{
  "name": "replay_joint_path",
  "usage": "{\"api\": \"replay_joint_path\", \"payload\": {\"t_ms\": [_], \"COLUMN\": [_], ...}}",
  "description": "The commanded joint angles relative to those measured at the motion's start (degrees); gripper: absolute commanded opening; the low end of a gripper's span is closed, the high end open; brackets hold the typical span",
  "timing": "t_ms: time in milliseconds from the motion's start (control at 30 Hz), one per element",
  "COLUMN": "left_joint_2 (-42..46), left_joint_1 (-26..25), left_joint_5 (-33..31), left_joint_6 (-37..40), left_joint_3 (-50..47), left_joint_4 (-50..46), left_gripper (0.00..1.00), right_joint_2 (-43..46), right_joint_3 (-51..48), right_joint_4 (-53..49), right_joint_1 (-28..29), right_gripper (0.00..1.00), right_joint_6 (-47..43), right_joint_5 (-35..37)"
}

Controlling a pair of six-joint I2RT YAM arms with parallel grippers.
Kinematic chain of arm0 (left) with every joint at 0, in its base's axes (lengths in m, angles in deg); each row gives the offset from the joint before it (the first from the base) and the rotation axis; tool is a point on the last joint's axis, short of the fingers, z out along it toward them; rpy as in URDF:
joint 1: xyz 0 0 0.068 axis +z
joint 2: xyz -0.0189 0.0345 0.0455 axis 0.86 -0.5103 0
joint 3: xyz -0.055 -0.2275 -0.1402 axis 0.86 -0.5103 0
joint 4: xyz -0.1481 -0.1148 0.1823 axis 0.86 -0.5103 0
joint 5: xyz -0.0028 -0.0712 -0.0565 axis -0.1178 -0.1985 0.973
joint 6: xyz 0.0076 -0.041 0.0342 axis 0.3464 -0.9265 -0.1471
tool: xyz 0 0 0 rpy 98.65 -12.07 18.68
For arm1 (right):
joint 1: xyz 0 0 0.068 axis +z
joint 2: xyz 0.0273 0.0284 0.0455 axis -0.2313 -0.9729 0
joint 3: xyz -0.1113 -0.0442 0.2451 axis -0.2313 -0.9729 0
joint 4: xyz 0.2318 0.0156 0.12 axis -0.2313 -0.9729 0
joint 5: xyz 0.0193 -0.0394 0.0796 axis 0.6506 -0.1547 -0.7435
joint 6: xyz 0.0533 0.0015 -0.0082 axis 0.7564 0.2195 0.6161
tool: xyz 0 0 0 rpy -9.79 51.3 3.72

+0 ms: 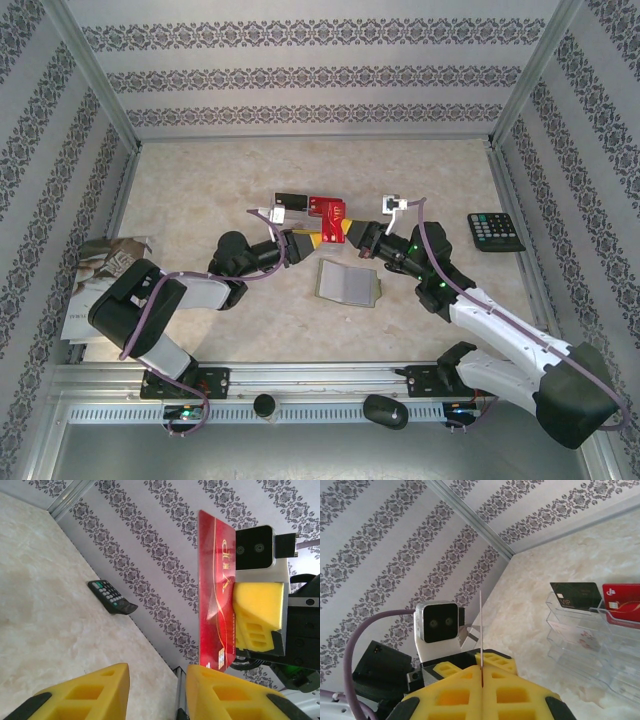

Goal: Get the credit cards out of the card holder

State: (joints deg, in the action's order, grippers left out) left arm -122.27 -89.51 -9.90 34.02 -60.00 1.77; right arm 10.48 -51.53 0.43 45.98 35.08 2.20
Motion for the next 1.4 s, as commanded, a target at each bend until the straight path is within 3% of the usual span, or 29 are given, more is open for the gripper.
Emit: {"api": "replay_joint_path", "payload": {"t_ms": [0,267,900,1133,1367], "left_joint_2": [1.9,5.6,5.0,5.9,7.1], "left_joint_1": [0.2,1.0,0.6,1.1,1.1], "left_joint_5": [2.0,0.8,2.1,0.4,1.6], "left_joint_6": [-1.5,-1.5,-2.4,-1.8,-1.8], "left_joint_3": [0.1,-3.2,-0.7,-2.8,-1.6], "left_joint_4": [6.8,6.7,6.7,6.7,6.8], "left_gripper": [0.34,0.35,0.35,0.37,0.36], "right_joint_2": [-0.9,1.1,-2.0,1.3,-2.0], "right_joint_3": [-0.4,-1.9,-0.1,-0.5,0.7], "right_joint_4": [1.7,0.5,4.7,2.7,4.3], "right_joint_1": [1.4,0.7,3.3,3.2,4.4], "right_gripper": [0.0,0.0,0.0,0.0,0.0], "right_joint_6": [0.6,0.9,1.4,0.3,0.4], "right_joint_5": [-0.7,1.3,0.5,2.2,-0.2]}}
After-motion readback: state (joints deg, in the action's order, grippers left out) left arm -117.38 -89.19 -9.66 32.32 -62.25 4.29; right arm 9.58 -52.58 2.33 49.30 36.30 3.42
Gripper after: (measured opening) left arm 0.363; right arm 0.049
